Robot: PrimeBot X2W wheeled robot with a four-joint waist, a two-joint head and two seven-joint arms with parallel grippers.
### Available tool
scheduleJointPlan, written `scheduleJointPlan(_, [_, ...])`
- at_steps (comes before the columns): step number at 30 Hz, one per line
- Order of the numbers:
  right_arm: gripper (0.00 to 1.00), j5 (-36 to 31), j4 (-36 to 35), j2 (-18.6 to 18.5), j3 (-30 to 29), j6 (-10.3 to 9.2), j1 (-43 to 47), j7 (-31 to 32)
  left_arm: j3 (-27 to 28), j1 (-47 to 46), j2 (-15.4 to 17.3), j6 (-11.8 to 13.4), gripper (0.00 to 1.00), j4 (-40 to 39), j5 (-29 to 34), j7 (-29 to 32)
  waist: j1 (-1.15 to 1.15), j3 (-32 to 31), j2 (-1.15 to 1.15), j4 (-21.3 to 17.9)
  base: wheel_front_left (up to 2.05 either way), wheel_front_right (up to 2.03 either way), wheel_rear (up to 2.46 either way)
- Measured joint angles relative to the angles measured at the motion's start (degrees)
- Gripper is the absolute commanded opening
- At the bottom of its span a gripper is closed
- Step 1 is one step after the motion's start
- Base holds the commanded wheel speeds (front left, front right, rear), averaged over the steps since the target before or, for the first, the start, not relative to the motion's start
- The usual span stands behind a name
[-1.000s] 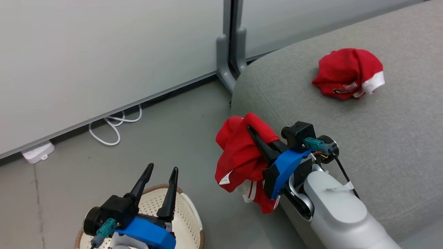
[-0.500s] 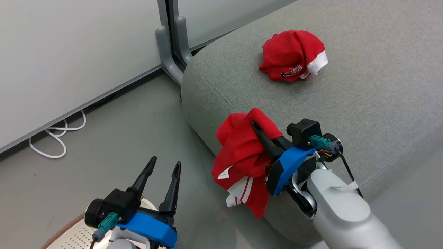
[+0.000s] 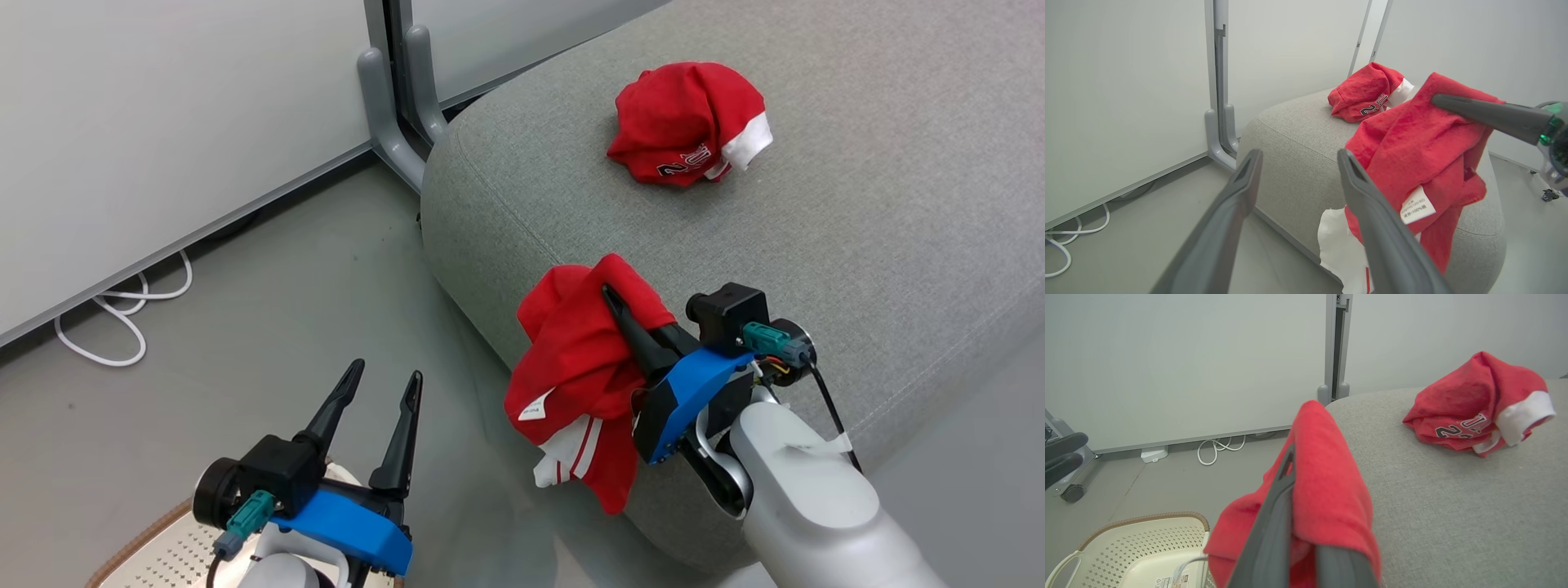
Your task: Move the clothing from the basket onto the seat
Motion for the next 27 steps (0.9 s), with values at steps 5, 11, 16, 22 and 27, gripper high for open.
scheduleJointPlan(5, [0.00,0.6,-0.3,0.0,-1.2,0.00,-0.3,0.3,1.0,0.0,0.1,0.0,1.00,-0.4,0.2,0.0,0.00,0.8,0.00,0.0,0.00,0.00,0.00])
scheduleJointPlan(11, [0.00,-2.0,-0.5,-0.4,-7.8,0.00,-6.9,0.3,1.2,-0.2,0.9,0.0,1.00,-1.7,0.8,0.0,0.00,3.3,0.00,0.4,0.00,0.00,0.00])
scheduleJointPlan(16, [0.00,-4.5,-2.8,-5.1,-14.8,0.00,-14.5,2.1,0.5,-2.1,2.3,0.0,1.00,-3.2,1.3,0.0,0.00,6.4,0.00,1.5,0.00,0.00,0.00])
scheduleJointPlan(22, [0.00,-6.3,-7.3,-12.8,-23.4,0.00,-22.3,5.9,-1.1,-5.4,4.2,0.0,1.00,-5.5,1.8,0.0,0.00,11.2,0.00,3.6,0.00,0.00,0.00])
scheduleJointPlan(27, [0.00,-6.7,-10.8,-18.0,-31.8,0.00,-25.4,8.5,-2.4,-8.9,5.9,0.0,1.00,-7.5,2.3,0.0,0.01,16.0,0.00,5.5,0.00,0.00,0.00])
